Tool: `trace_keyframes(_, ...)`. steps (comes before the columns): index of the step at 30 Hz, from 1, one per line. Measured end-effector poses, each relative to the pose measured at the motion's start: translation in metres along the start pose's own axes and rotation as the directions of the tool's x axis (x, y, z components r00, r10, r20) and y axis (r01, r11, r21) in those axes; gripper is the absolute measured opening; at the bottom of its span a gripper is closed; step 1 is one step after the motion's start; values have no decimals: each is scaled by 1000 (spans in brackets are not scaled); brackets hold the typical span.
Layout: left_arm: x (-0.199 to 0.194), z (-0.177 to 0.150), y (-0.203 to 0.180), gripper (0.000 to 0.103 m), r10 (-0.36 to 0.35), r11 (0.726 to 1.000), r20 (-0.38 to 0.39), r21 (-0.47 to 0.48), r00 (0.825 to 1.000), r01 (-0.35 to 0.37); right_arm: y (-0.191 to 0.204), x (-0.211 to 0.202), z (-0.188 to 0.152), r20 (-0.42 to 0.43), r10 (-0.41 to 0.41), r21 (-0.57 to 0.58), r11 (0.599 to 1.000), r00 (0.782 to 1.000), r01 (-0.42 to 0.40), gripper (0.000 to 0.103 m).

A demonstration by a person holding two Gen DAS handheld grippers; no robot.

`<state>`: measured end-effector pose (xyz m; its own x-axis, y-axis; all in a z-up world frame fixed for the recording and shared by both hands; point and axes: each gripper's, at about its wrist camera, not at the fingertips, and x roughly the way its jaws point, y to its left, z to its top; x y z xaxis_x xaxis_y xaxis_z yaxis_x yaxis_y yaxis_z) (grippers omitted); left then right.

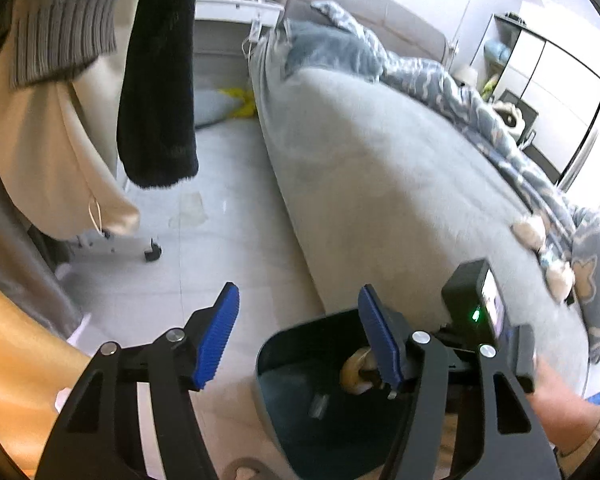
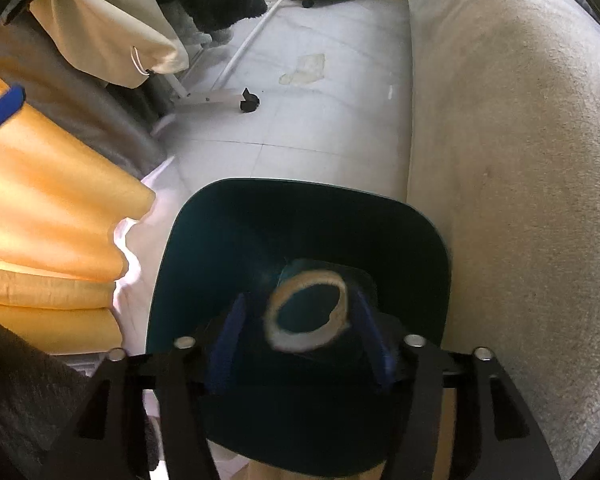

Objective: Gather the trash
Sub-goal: 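Carry both items over the green bin and open both grippers to drop them, then move both open grippers back toward the trash on the bed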

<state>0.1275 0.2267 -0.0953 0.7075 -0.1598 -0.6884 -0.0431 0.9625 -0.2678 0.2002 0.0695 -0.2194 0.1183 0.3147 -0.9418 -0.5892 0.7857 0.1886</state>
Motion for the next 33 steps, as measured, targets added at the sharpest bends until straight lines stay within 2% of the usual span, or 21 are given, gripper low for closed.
trace_keyframes(1, -3, 3, -3, 64, -7, 1000, 14, 0, 1000, 7, 1, -2, 1, 6, 1, 0, 1000, 1000, -1, 70)
trace_keyframes(9, -8, 9, -31, 64, -35, 999, 50, 42, 998, 33, -4, -28, 0, 64, 15, 9, 1000, 998, -16, 73)
trace_keyframes(15, -17, 18, -63, 65, -76, 996, 105, 65, 992, 69, -12, -65, -7, 157, 44, -3, 999, 987, -44, 75)
trace_keyframes(17, -22, 20, -75, 68, -86, 993, 129, 87, 988, 75, -16, -78, -9, 199, 51, -14, 999, 979, -49, 80)
trace_keyframes(21, -29, 23, -102, 70, -95, 988, 168, 140, 981, 71, -35, -111, -14, 292, 41, -4, 999, 955, -42, 80)
trace_keyframes(23, -28, 26, -115, 71, -111, 985, 174, 150, 978, 86, -39, -115, -15, 305, 34, -3, 999, 952, -35, 80)
trace_keyframes(31, -9, 26, -158, 77, -138, 977, 153, 181, 979, 109, -92, -164, -36, 409, -44, 55, 998, 912, 24, 80)
trace_keyframes(33, -2, 25, -166, 77, -149, 977, 137, 175, 979, 124, -98, -169, -40, 417, -54, 63, 998, 907, 30, 81)
